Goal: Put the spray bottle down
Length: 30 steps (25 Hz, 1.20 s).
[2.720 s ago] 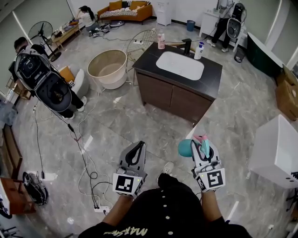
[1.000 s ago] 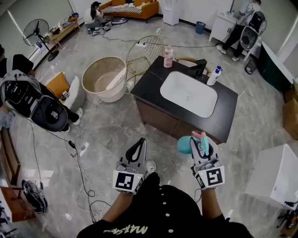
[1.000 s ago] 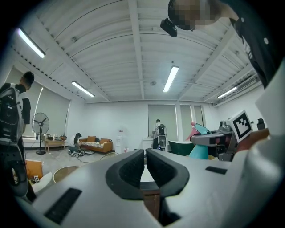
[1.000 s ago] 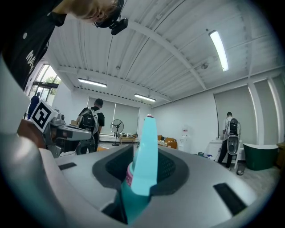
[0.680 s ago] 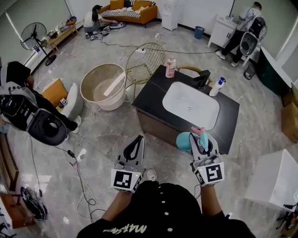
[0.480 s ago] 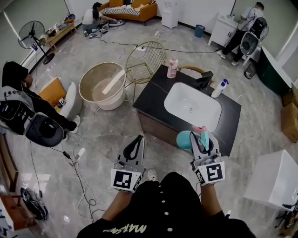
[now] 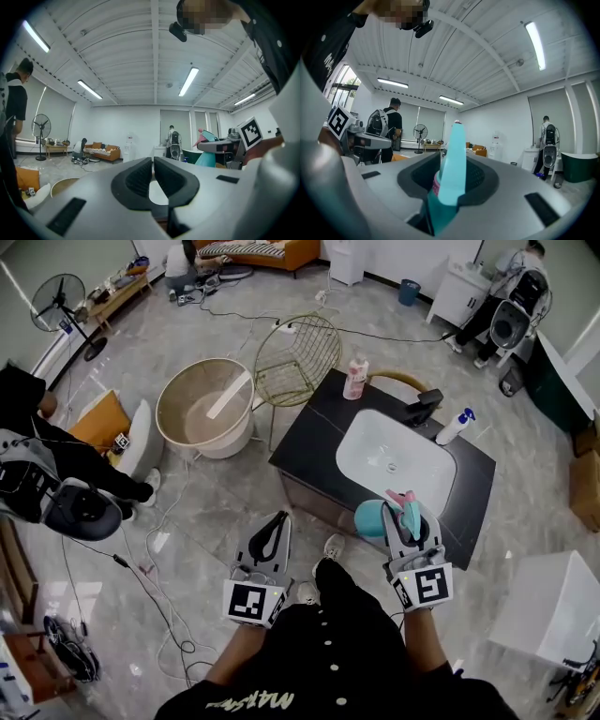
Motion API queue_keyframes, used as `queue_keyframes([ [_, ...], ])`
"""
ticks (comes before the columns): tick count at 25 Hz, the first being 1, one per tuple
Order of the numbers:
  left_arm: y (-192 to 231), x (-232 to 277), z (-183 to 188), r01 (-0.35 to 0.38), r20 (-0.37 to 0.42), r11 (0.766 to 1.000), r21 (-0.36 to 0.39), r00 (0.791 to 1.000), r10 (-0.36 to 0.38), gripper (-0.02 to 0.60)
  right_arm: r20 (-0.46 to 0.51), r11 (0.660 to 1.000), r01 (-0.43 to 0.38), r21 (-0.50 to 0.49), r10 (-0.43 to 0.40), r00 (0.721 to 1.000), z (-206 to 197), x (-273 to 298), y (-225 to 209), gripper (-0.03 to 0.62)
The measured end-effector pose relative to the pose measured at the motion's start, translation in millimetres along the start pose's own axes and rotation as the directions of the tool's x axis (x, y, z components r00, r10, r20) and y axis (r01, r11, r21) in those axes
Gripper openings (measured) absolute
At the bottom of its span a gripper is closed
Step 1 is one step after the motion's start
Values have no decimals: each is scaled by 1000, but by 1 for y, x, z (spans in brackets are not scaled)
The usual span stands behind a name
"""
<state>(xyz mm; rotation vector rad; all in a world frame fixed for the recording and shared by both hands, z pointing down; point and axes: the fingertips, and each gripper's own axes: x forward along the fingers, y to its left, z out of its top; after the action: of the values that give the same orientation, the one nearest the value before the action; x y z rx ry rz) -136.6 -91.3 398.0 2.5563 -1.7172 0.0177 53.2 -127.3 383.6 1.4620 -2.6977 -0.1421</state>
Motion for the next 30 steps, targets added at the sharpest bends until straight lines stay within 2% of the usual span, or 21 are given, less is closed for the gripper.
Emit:
queue_keyframes([
  [11,40,117,24,-20,26,999,40,999,19,23,51,999,-34,-15,35,998,8,108,-72,107],
  [18,55,182,43,-44,44,997,57,998,42,23,54,999,-47,-17,48,997,9,153,-122,107],
  [30,61,232,39,-60,42,996,60,997,57,23,52,999,-51,3,50,997,-7,181,-156,107],
])
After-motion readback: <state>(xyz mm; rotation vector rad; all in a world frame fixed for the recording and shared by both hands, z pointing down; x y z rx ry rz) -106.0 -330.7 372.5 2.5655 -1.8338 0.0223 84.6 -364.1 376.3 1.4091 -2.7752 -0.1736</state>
